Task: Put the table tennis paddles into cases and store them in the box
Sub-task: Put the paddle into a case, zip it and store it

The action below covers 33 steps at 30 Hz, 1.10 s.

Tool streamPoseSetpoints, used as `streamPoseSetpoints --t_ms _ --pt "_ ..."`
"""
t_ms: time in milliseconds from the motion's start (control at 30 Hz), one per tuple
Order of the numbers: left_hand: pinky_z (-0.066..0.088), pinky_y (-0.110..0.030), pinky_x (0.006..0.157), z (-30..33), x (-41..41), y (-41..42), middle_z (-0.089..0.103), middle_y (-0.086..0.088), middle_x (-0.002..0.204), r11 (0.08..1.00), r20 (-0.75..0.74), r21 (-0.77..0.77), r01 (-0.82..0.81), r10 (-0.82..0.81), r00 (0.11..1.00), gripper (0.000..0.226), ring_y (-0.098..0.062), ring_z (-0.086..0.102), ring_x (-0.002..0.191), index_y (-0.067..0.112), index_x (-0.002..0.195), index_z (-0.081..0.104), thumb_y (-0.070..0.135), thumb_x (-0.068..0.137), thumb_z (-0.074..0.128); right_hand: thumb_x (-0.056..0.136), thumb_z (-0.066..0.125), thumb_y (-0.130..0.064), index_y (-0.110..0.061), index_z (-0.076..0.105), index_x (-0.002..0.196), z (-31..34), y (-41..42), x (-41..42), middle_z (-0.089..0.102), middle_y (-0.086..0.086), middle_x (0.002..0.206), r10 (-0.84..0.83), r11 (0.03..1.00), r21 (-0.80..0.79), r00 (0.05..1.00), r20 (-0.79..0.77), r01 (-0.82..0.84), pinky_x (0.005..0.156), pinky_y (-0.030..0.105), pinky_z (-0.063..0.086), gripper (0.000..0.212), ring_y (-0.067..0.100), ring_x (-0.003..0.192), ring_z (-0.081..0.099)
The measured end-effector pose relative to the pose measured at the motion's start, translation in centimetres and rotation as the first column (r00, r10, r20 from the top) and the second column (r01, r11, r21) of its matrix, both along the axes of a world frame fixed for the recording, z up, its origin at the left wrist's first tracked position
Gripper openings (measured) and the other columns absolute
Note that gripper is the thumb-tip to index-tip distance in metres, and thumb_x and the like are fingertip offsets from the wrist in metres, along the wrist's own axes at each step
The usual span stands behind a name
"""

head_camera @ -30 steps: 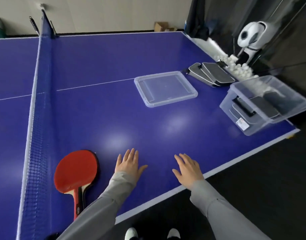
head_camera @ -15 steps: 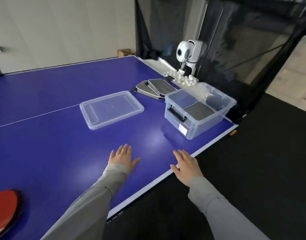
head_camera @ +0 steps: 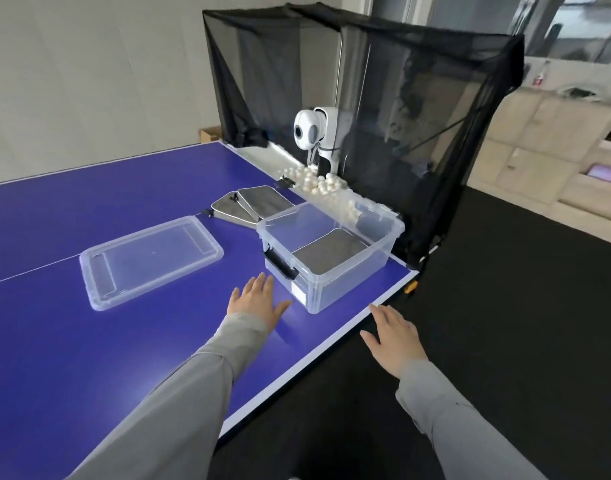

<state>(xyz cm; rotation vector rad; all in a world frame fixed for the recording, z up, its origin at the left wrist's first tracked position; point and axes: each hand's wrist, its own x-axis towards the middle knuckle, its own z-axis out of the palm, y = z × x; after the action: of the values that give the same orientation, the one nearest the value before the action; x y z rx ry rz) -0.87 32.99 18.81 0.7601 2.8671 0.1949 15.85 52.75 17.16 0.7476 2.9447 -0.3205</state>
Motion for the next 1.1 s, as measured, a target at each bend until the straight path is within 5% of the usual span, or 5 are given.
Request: streamPoseSetpoints --t_ms 300,467,633,1100 --pt "0.011 -0.040 0.118 -2.6 -8.8 10.3 0.011 0.003 0.160 0.995 0.042 0.078 -0.063 0.060 0.997 0.071 -0.014 0.010 0.146 0.020 0.151 0.014 0.060 0.094 0.030 0.100 0.034 -0.043 -0.021 0.015 0.151 -2.0 10.0 -8.8 0.019 -0.001 0.158 0.075 0.997 0.007 0.997 -0.007 -0.075 0.117 0.037 0.018 0.059 0.017 0.147 0.011" --pt "0.016 -0.040 0.117 -2.8 -13.8 12.4 0.014 0.002 0.159 0.983 0.043 0.105 -0.153 0.149 0.988 0.072 -0.015 0.013 0.146 0.018 0.150 0.015 0.059 0.094 0.032 0.099 0.038 -0.042 -0.020 0.024 0.147 -1.3 14.4 -14.0 0.032 -0.003 0.150 0.126 0.992 0.023 0.988 -0.089 -0.124 0.112 0.034 0.027 0.055 0.015 0.139 0.028" --pt "0.017 -0.038 0.117 -3.2 -17.7 12.6 0.015 -0.001 0.159 0.951 0.048 0.109 -0.290 0.286 0.957 0.074 -0.017 0.012 0.146 0.016 0.151 0.012 0.058 0.094 0.034 0.099 0.036 -0.043 -0.019 0.021 0.149 -0.7 17.2 -20.0 0.029 -0.002 0.152 0.247 0.969 0.049 0.964 -0.101 -0.243 0.113 0.033 0.024 0.057 0.015 0.144 0.020" --pt "0.033 -0.041 0.104 -5.5 -25.5 17.0 0.035 -0.002 0.148 0.676 0.105 0.231 -0.699 0.697 0.709 0.066 -0.022 0.031 0.137 0.017 0.147 0.028 0.054 0.094 0.040 0.099 0.038 -0.043 -0.018 0.025 0.148 -1.9 25.4 -39.5 0.034 -0.004 0.150 0.599 0.800 0.047 0.793 -0.112 -0.598 0.109 0.033 0.026 0.057 0.015 0.139 0.028"
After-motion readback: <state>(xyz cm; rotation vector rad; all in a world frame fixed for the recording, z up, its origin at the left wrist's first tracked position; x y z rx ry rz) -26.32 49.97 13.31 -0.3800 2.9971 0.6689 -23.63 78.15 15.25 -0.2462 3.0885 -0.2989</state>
